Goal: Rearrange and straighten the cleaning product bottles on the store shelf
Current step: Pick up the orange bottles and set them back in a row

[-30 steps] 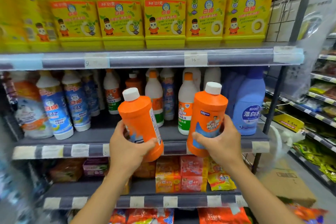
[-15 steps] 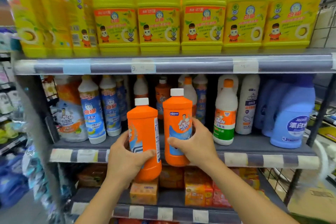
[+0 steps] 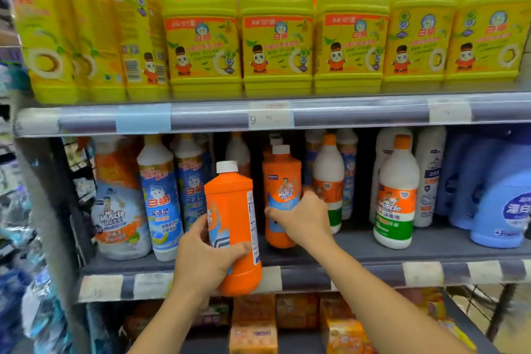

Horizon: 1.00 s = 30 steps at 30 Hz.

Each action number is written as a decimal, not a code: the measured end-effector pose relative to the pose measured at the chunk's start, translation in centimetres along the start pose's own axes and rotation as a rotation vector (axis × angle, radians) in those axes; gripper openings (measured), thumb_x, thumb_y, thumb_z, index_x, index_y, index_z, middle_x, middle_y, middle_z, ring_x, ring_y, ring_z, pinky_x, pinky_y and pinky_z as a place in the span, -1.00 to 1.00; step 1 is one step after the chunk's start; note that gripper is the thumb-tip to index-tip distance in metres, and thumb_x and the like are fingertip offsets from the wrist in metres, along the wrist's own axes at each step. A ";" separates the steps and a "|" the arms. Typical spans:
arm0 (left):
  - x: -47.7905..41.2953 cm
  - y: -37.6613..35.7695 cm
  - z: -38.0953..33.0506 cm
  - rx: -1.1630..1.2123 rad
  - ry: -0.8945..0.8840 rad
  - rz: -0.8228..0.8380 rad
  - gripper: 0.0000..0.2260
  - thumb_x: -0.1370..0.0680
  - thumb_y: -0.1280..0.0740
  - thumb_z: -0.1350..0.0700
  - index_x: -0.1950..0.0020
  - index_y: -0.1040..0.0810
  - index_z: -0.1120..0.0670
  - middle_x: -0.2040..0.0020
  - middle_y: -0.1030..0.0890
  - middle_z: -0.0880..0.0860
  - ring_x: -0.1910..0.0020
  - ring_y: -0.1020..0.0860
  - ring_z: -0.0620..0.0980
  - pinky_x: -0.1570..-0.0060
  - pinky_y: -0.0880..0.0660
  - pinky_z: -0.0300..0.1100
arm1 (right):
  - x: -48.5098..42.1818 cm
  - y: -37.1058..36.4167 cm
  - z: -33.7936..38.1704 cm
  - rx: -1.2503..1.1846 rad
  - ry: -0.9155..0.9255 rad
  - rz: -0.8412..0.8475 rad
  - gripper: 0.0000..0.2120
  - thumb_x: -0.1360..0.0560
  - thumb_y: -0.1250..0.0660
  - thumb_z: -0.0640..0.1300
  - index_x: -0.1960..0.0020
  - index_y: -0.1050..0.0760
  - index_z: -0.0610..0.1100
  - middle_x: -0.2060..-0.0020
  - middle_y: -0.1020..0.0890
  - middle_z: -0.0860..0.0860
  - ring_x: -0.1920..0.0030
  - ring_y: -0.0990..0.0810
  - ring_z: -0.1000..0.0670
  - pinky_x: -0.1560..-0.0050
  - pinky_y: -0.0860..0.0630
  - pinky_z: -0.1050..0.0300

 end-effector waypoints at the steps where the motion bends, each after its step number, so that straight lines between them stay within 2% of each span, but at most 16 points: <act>1: -0.3 0.2 0.0 0.001 -0.003 0.008 -0.37 -0.19 -0.61 0.15 -0.19 -0.48 -0.10 -0.02 -0.65 -0.07 0.07 -0.64 -0.07 0.13 -0.59 -0.06 | -0.6 -0.7 0.0 0.028 -0.003 -0.018 -0.51 -0.15 -0.60 0.10 0.05 -0.48 -0.03 0.19 -0.63 0.07 0.24 -0.60 0.12 0.35 -0.42 0.32; 3: -0.7 0.5 0.1 0.003 -0.008 0.023 -0.35 -0.19 -0.61 0.16 -0.22 -0.48 -0.06 -0.04 -0.65 -0.03 0.05 -0.64 -0.03 0.08 -0.60 0.02 | -1.8 -2.1 -0.3 0.061 -0.002 -0.061 -0.43 -0.18 -0.59 0.05 -0.05 -0.46 -0.17 0.06 -0.66 -0.08 0.11 -0.65 -0.07 0.24 -0.46 0.22; 6: -1.1 1.2 0.5 -0.002 -0.015 0.030 -0.43 -0.17 -0.62 0.15 -0.09 -0.50 -0.13 0.00 -0.66 -0.06 0.08 -0.64 -0.03 0.08 -0.60 0.04 | -3.2 -3.7 -0.9 0.065 -0.042 -0.074 -0.38 -0.21 -0.58 0.06 -0.10 -0.37 -0.16 -0.03 -0.64 -0.12 0.00 -0.64 -0.15 0.17 -0.45 0.20; 10: -1.4 2.1 0.6 -0.009 -0.032 0.046 -0.47 -0.13 -0.61 0.12 0.01 -0.52 -0.19 0.13 -0.68 -0.14 0.18 -0.66 -0.11 0.25 -0.55 -0.16 | -4.5 -4.4 -1.7 0.088 -0.072 -0.083 -0.32 -0.23 -0.57 0.07 -0.18 -0.33 -0.16 -0.10 -0.62 -0.14 -0.06 -0.62 -0.19 0.05 -0.53 0.08; 15: -1.8 2.6 0.7 -0.019 -0.051 0.065 -0.43 -0.15 -0.62 0.14 -0.06 -0.51 -0.15 0.04 -0.67 -0.07 0.09 -0.65 -0.05 0.14 -0.59 -0.03 | -5.3 -4.6 -2.4 0.079 -0.142 -0.105 -0.32 -0.24 -0.58 0.04 -0.21 -0.33 -0.16 -0.14 -0.59 -0.14 -0.10 -0.60 -0.18 0.05 -0.49 0.09; 18: -1.9 2.8 0.8 -0.019 -0.053 0.063 -0.45 -0.17 -0.63 0.17 -0.03 -0.50 -0.19 0.03 -0.66 -0.08 0.08 -0.64 -0.03 0.09 -0.59 0.04 | -5.4 -4.7 -2.6 0.075 -0.138 -0.104 -0.31 -0.24 -0.58 0.04 -0.22 -0.33 -0.15 -0.15 -0.59 -0.14 -0.10 -0.60 -0.17 0.03 -0.51 0.07; 21: -2.0 2.5 0.7 -0.018 -0.060 0.074 -0.44 -0.17 -0.62 0.18 -0.04 -0.49 -0.19 0.03 -0.65 -0.09 0.08 -0.63 -0.06 0.14 -0.57 -0.05 | -5.6 -4.6 -2.5 0.081 -0.158 -0.080 -0.29 -0.24 -0.59 0.03 -0.24 -0.33 -0.16 -0.18 -0.58 -0.15 -0.13 -0.59 -0.17 -0.02 -0.51 0.05; 24: -2.3 1.7 0.4 0.000 -0.053 0.108 -0.39 -0.17 -0.61 0.16 -0.15 -0.49 -0.13 -0.01 -0.65 -0.07 0.05 -0.63 -0.06 0.15 -0.56 -0.09 | -5.0 -4.2 -2.1 0.071 -0.169 -0.004 -0.26 -0.25 -0.59 0.00 -0.28 -0.31 -0.17 -0.23 -0.55 -0.14 -0.19 -0.56 -0.17 -0.01 -0.45 0.13; 27: -3.1 0.5 0.2 0.012 -0.051 0.134 -0.44 -0.19 -0.61 0.18 -0.07 -0.49 -0.18 0.02 -0.65 -0.10 0.08 -0.64 -0.09 0.18 -0.55 -0.12 | -2.7 -3.1 -2.1 0.137 -0.072 0.085 -0.29 -0.28 -0.58 -0.04 -0.29 -0.33 -0.22 -0.21 -0.58 -0.14 -0.19 -0.56 -0.14 0.01 -0.40 0.25; 30: -4.5 -1.2 0.0 0.029 -0.045 0.170 -0.49 -0.20 -0.61 0.22 -0.01 -0.53 -0.16 0.13 -0.69 -0.15 0.15 -0.67 -0.14 0.26 -0.53 -0.23 | 0.7 -1.0 -3.2 0.218 -0.051 0.170 -0.35 -0.37 -0.50 0.02 -0.35 -0.33 -0.14 -0.25 -0.55 -0.07 -0.22 -0.53 -0.07 -0.03 -0.41 0.24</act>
Point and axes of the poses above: each hand's wrist, its own x-axis away from the middle knuckle, its own y-axis out of the back of the hand, z = x × y, the point moved 5 cm from there along -x, towards the middle knuckle
